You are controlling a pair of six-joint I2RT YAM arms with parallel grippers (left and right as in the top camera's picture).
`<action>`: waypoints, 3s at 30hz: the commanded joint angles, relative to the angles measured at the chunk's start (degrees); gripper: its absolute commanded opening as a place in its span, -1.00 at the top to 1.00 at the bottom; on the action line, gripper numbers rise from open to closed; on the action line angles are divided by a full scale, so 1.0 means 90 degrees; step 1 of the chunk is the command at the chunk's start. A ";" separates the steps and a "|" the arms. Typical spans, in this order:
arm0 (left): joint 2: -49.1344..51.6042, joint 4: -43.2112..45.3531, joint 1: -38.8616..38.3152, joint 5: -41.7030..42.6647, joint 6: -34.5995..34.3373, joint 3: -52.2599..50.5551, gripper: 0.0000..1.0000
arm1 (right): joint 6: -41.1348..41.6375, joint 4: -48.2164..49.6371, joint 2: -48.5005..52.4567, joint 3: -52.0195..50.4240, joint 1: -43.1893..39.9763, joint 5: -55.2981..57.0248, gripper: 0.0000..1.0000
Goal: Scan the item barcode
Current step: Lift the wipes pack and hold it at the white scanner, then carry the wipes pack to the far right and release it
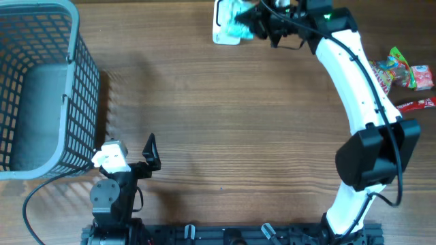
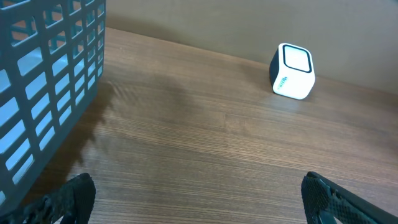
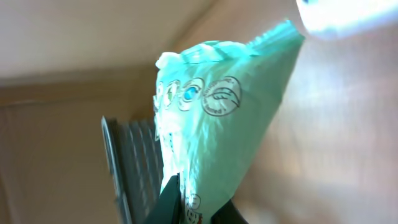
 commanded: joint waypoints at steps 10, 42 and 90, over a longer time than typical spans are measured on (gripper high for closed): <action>-0.0034 0.0015 0.0024 0.0073 -0.0012 -0.0029 -1.00 | 0.1205 0.2963 0.1880 0.0070 0.0255 0.0821 0.91; -0.0034 0.0015 0.0024 0.0075 -0.0012 -0.0029 -1.00 | -0.0624 -0.1838 0.1158 0.2324 -0.0143 0.2635 0.91; -0.0034 0.0015 0.0024 0.0075 -0.0012 -0.0029 -1.00 | -0.3325 -0.3048 -0.3840 -0.0969 -0.4374 0.2705 -0.99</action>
